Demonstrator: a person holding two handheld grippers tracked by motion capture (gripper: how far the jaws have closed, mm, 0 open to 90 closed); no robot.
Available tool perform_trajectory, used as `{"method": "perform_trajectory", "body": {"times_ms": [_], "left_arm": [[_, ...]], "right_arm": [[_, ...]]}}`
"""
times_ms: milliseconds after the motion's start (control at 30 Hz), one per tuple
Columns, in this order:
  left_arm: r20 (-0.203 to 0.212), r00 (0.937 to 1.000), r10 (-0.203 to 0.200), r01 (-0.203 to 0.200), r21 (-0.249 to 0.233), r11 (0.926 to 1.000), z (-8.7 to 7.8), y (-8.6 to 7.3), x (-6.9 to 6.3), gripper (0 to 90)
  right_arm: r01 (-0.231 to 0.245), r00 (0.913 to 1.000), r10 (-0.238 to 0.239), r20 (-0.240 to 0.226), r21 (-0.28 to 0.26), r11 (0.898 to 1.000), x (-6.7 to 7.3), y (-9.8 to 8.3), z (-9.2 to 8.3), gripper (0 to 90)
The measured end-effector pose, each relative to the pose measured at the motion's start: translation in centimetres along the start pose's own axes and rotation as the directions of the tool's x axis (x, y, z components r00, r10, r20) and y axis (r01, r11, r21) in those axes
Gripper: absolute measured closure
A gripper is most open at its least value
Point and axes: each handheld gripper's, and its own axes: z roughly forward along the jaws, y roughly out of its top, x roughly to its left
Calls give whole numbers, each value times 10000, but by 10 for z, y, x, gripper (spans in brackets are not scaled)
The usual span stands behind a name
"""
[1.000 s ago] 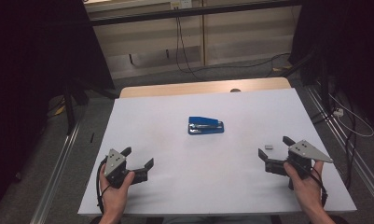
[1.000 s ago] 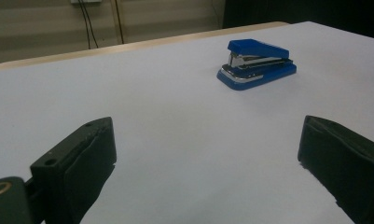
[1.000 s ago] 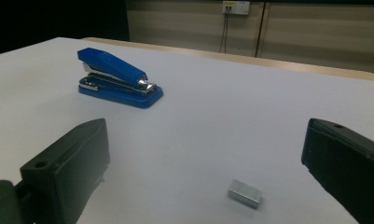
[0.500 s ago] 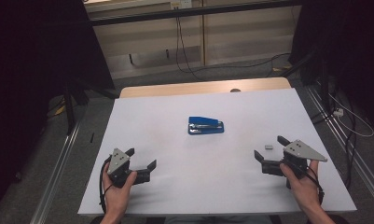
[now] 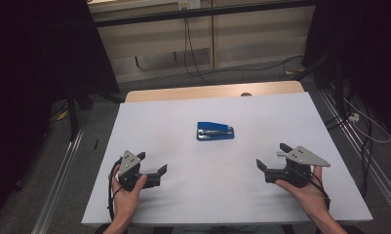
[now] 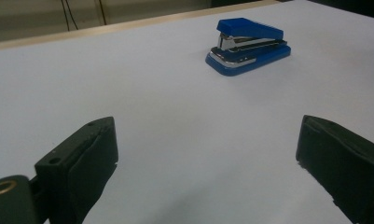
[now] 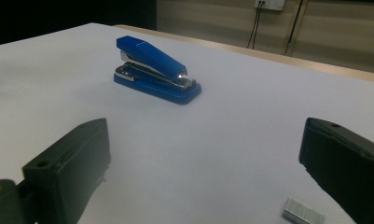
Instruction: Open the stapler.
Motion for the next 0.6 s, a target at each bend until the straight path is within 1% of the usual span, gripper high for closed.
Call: {"method": "perform_trajectory", "body": {"times_ms": [33, 100, 133, 167, 200, 233, 267, 300, 333, 367, 400, 433, 467, 533, 567, 600], "left_arm": [[-128, 9988, 471, -472, -95, 9988, 2, 2, -1, 55], [-81, 9989, 467, -468, -108, 9988, 2, 2, -1, 55], [-72, 9993, 358, -359, -81, 9993, 2, 2, -1, 55], [-78, 9996, 266, -267, -104, 9996, 3, 2, -1, 56], [-66, 9994, 330, -331, -30, 9994, 3, 2, 0, 56], [-74, 9995, 303, -303, 28, 9995, 5, 4, 0, 56], [-74, 9995, 303, -303, 28, 9995, 5, 4, 0, 58], [-159, 9996, 222, -219, 154, 9996, 6, 5, 1, 62], [-113, 9999, 71, -69, 142, 9999, 8, 5, 1, 65], [-162, 9997, 176, -173, 185, 9997, 11, 7, 1, 67], [-162, 9997, 176, -173, 185, 9997, 11, 7, 1, 70], [-209, 9991, 369, -365, 216, 9991, 14, 9, 0, 70], [-113, 9982, 592, -588, 262, 9979, 18, 11, -1, 71], [-109, 9980, 629, -626, 275, 9977, 20, 12, -2, 71], [87, 9975, 698, -701, 344, 9969, 23, 13, -3, 83], [141, 9977, 663, -668, 371, 9971, 24, 14, -2, 85]], "right_arm": [[-24, 9999, 24, -116, 5, 10000, 1, 1, 1, 18], [52, 9999, -52, -130, 12, 10000, 2, 2, 3, 18], [158, 9998, -157, -129, 49, 9999, 3, 3, 6, 21], [260, 9997, -260, -42, 181, 9995, 3, 4, 7, 33], [336, 9994, -338, 55, 252, 9991, 3, 5, 8, 34], [213, 9998, -213, 11, 215, 9995, 1, 6, 9, 34], [213, 9998, -213, 11, 215, 9995, 1, 6, 9, 34], [-24, 10000, 25, -15, 220, 9998, -1, 8, 12, 35], [-48, 10000, 48, -12, 209, 9998, -2, 8, 13, 36], [-69, 10000, 70, -64, 179, 9998, -1, 9, 15, 37], [-69, 10000, 70, -64, 179, 9998, -1, 9, 15, 37], [-86, 9999, 88, -96, 163, 9998, -1, 10, 17, 37], [-68, 9998, 69, -187, 70, 10000, 1, 13, 23, 38], [-69, 9997, 69, -215, 12, 10000, 2, 14, 25, 37], [-6, 9998, 4, -175, -146, 9999, 4, 18, 32, 35], [37, 9999, -40, -158, -195, 9998, 5, 19, 34, 32]]}}
